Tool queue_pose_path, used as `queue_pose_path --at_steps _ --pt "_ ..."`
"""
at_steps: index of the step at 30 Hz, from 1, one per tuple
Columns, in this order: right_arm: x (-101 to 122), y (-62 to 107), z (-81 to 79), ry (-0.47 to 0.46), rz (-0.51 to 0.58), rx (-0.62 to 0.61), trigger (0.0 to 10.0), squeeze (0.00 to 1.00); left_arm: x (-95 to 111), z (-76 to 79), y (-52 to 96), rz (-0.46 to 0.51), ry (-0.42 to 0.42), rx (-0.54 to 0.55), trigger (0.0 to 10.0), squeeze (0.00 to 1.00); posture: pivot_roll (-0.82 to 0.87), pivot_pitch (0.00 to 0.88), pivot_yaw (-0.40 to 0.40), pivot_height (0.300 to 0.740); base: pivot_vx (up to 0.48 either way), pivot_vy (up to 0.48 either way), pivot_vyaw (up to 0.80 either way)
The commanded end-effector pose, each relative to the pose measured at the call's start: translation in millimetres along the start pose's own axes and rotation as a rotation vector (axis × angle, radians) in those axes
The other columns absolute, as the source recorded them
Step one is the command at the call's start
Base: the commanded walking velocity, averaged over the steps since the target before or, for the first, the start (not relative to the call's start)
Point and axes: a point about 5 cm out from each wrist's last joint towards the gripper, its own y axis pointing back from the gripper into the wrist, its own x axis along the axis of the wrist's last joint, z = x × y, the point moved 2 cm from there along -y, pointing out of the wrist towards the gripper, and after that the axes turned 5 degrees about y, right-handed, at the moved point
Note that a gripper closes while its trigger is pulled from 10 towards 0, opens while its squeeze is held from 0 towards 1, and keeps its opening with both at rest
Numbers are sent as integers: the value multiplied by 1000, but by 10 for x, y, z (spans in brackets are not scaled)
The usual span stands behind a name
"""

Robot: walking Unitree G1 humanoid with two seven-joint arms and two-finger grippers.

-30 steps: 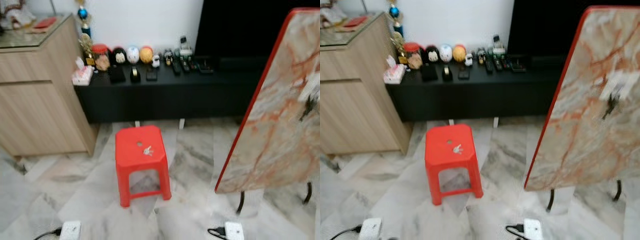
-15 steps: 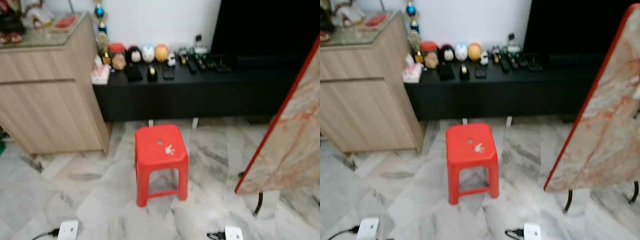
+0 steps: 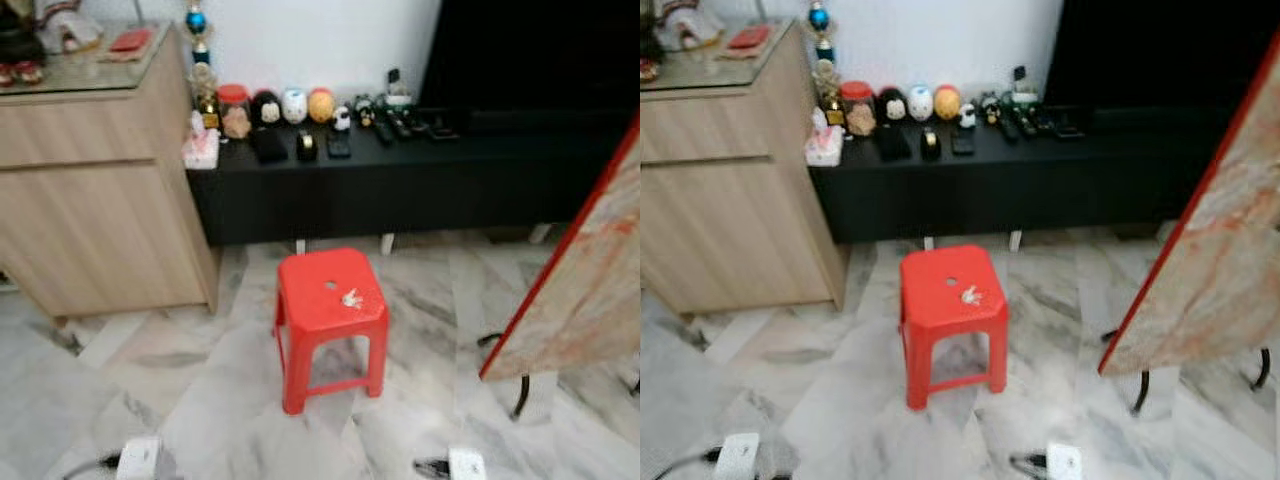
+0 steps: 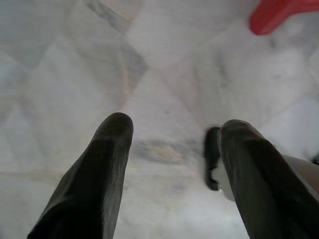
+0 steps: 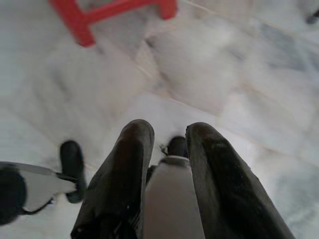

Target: Hang keys on a hook

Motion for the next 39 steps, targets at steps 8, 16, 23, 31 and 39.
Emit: queue_pose_path --at_steps 8,16,23,31,39 --pt "-25 10 76 29 -9 -7 10000 0 -21 52 -7 -13 0 -11 10000 0 68 0 -35 740 0 261 0" --pt "-5 8 103 39 -10 -9 10000 0 0 87 -17 -10 -23 -10 10000 0 140 0 -82 740 0 0 0" --pt "76 7 209 40 8 -26 10000 0 28 176 -37 -17 -29 -24 10000 0 191 0 -83 740 0 0 0" --pt "140 27 406 -10 35 -82 10000 0 95 360 -63 2 -27 -72 10000 0 145 0 -65 740 0 0 0" --pt "-74 75 471 25 -9 -78 10000 0 104 481 -72 6 -4 -92 10000 0 112 0 -84 740 0 -238 0"
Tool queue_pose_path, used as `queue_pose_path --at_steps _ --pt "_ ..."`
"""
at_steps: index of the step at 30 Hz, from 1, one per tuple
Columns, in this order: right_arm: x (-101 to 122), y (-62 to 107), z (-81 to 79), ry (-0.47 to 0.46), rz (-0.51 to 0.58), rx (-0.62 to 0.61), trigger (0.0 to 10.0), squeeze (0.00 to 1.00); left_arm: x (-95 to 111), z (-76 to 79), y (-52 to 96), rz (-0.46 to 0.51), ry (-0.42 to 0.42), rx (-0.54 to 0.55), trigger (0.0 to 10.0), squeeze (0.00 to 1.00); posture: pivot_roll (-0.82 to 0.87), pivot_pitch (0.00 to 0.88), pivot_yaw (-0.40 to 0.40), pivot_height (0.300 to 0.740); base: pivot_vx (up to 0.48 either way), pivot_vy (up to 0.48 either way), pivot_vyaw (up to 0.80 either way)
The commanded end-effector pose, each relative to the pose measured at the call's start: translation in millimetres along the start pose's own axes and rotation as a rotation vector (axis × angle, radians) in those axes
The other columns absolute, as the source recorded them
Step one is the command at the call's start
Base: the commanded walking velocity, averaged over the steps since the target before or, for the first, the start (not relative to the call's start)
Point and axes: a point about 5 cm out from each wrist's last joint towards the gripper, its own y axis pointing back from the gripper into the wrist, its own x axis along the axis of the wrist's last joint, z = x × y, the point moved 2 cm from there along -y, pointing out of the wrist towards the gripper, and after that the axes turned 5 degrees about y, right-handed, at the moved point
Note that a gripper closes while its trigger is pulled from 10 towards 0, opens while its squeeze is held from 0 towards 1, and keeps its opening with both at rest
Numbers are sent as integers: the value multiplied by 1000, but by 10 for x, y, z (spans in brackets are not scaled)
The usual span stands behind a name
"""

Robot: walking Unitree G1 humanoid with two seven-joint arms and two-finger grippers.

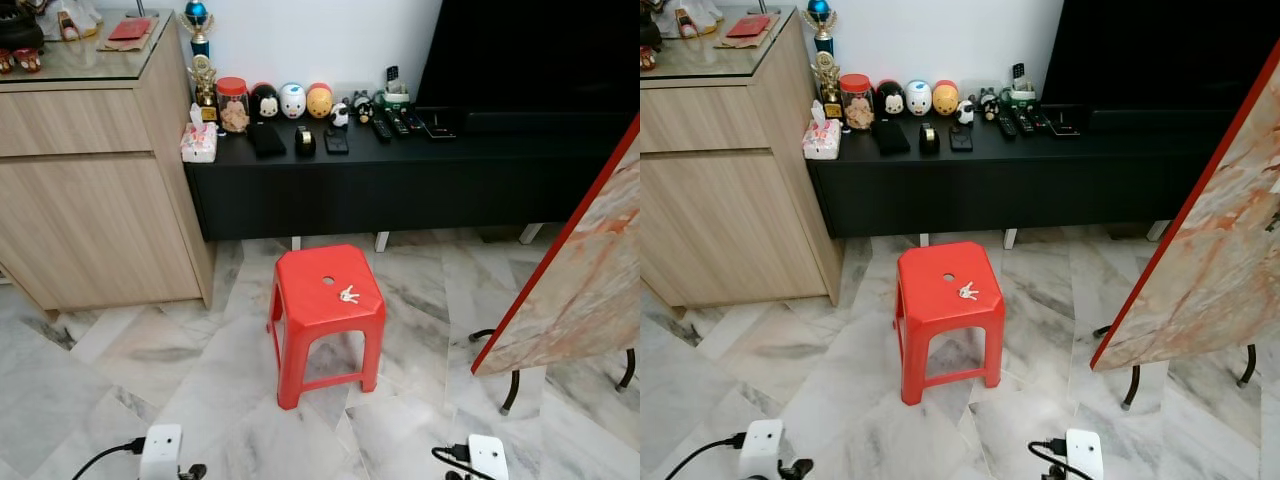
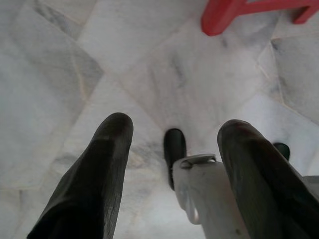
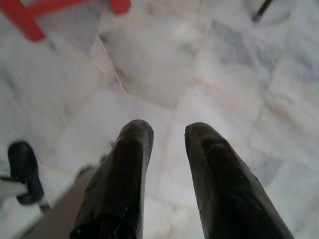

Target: Hang keys on a hook

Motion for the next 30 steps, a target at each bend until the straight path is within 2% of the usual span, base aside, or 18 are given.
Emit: queue_pose_path --at_steps 1,4,10,20,30 --pt "4 8 68 14 6 -11 10000 0 -21 41 -4 -12 -4 -10 10000 0 112 0 -84 740 0 -386 0" --pt "14 13 121 16 9 -19 10000 0 -13 54 -6 -8 -6 -17 10000 0 124 0 -92 740 0 -382 0" --pt "-4 15 100 -6 14 -32 10000 0 -34 68 -5 -13 14 -13 10000 0 127 0 -96 740 0 -382 0" --pt "-18 17 110 10 4 -24 10000 0 -54 84 -4 -20 10 -19 10000 0 125 0 -102 740 0 -371 0" --pt "-3 18 124 11 11 -25 10000 0 -73 82 -4 -31 44 -6 10000 0 121 0 -107 740 0 0 0"
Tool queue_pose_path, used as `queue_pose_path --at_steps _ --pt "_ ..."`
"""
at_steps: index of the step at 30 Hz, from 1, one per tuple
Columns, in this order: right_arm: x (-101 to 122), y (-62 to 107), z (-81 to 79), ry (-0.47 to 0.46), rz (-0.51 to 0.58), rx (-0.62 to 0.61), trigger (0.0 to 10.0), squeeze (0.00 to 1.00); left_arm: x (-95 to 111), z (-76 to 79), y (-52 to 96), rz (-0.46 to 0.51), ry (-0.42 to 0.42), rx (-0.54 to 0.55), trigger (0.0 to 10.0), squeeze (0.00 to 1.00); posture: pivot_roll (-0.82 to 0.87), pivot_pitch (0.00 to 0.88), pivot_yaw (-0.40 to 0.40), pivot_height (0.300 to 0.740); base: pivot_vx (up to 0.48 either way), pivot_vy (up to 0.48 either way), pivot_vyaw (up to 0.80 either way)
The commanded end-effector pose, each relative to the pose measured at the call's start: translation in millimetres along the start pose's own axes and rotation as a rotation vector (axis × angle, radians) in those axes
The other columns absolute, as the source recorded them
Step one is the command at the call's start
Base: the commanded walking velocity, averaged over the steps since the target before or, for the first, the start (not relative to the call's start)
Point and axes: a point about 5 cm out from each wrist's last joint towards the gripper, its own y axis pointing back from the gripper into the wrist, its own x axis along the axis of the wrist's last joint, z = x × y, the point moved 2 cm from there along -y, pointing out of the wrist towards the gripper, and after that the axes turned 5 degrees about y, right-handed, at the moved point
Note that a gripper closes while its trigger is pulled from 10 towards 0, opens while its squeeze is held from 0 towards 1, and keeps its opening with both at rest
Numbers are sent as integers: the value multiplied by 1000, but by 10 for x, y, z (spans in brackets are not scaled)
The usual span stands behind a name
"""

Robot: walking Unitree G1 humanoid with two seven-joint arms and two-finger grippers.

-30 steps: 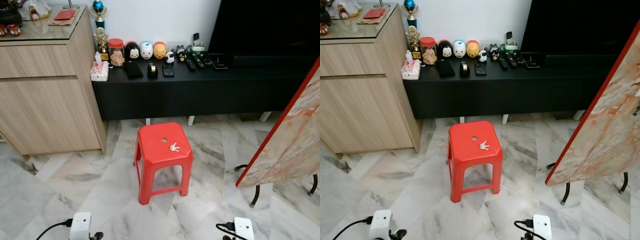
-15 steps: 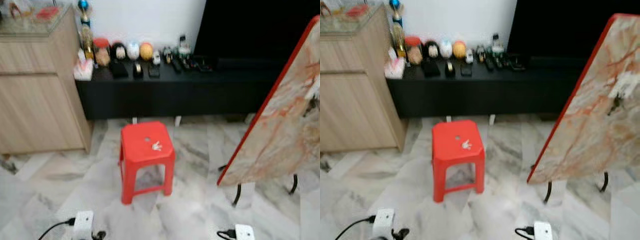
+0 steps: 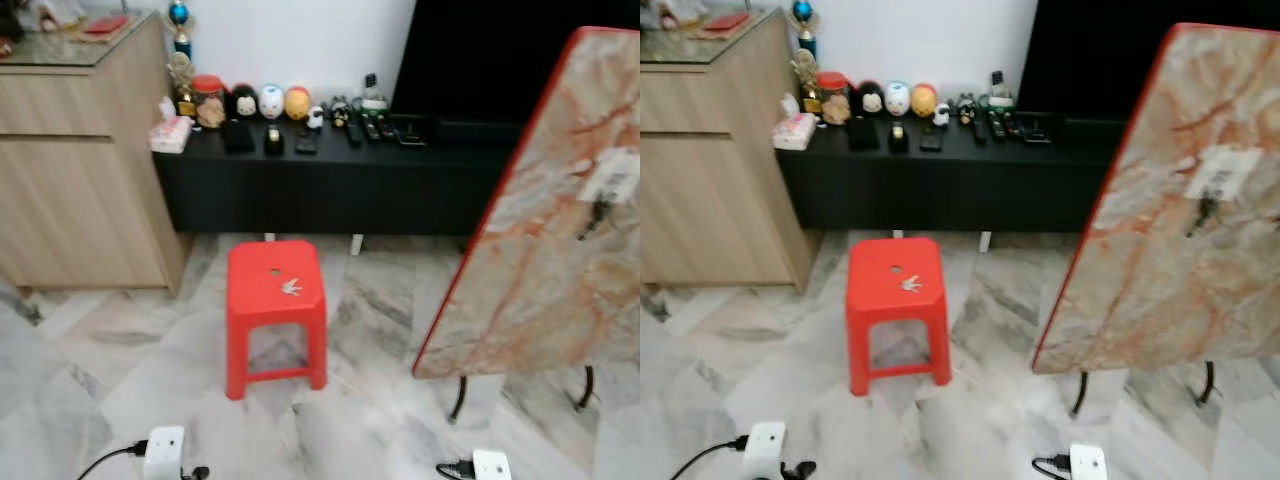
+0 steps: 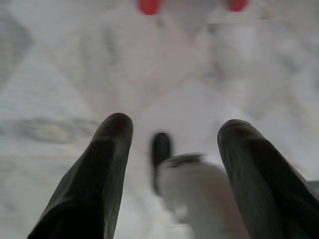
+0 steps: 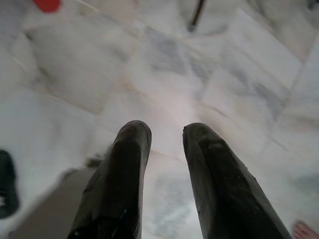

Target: Hang keys on a hook

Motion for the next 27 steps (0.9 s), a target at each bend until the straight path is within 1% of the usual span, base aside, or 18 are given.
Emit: queue_pose_path --at_steps 1,27 --pt "-11 1 -11 -3 -4 4 10000 0 -35 -52 8 -21 17 19 10000 0 121 0 -107 740 0 334 0" --pt "-9 -1 -25 -13 -2 5 10000 0 -21 -70 9 -19 12 16 10000 0 109 0 -96 740 0 431 0"
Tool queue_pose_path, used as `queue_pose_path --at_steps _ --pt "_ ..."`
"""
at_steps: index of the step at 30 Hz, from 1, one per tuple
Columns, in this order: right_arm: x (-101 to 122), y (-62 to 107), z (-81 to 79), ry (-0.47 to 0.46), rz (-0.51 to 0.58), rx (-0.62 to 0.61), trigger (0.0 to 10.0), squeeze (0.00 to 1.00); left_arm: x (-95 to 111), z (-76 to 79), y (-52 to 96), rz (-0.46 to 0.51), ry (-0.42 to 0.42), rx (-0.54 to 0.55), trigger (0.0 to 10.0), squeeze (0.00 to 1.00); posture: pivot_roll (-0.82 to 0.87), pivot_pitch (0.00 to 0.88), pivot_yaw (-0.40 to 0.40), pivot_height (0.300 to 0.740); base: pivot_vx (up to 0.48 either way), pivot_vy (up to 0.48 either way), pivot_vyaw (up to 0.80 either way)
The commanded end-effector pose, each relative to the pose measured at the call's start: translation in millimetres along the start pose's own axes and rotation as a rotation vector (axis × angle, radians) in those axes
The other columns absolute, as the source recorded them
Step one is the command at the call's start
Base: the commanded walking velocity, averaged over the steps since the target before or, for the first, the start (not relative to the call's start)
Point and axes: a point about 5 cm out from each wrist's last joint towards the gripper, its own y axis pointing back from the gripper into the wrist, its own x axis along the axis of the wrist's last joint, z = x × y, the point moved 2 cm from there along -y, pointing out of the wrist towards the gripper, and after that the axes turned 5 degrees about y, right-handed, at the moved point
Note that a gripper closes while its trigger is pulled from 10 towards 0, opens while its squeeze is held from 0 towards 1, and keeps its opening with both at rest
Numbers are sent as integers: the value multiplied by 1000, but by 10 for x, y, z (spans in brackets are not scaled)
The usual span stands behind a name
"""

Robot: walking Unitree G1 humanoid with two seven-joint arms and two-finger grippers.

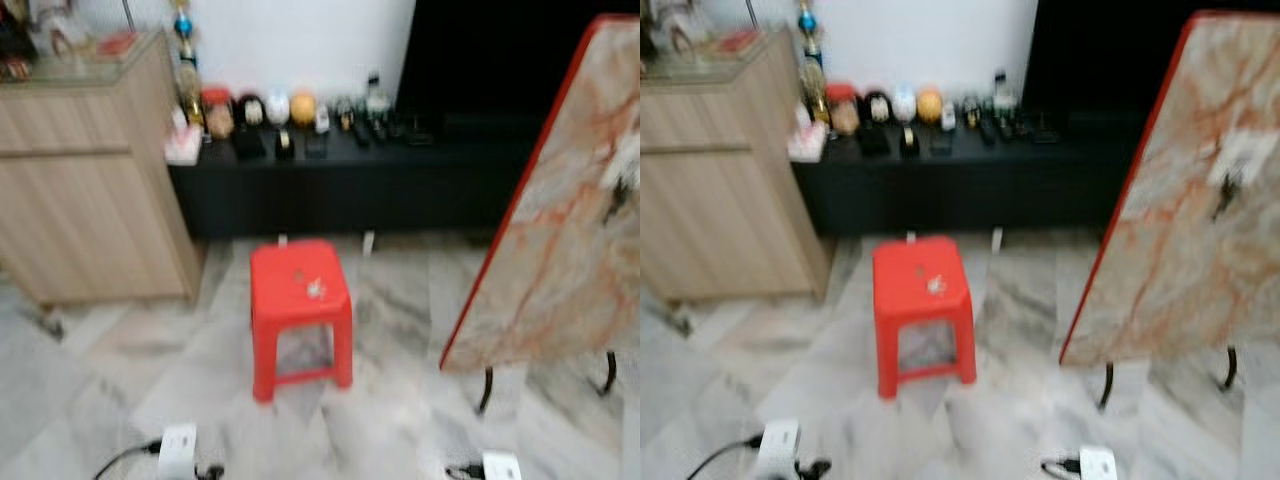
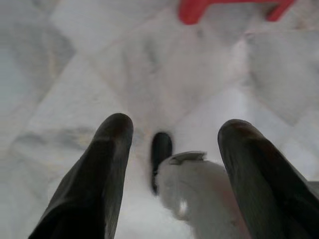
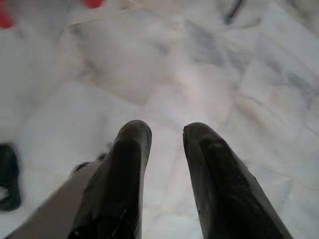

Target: Hang keys on a hook

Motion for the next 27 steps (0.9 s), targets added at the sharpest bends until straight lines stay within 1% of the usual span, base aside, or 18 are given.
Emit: queue_pose_path --at_steps 1,13,18,22,27 --pt "38 -3 50 -2 5 -10 10000 0 -41 15 2 -14 7 -2 10000 0 109 0 -96 740 0 480 0" --pt "45 -4 46 5 7 -6 10000 0 -37 16 2 -13 9 -3 10000 0 109 0 -94 740 0 407 0" --pt "48 -5 42 5 8 -5 10000 0 -25 14 1 -7 2 -3 10000 0 108 0 -93 740 0 0 0" --pt "53 -5 44 13 9 -2 10000 0 -13 34 0 6 17 -20 10000 0 108 0 -95 740 0 0 0" --pt "55 -6 40 14 9 0 10000 0 -23 33 0 -4 20 -21 10000 0 108 0 -93 740 0 0 0"
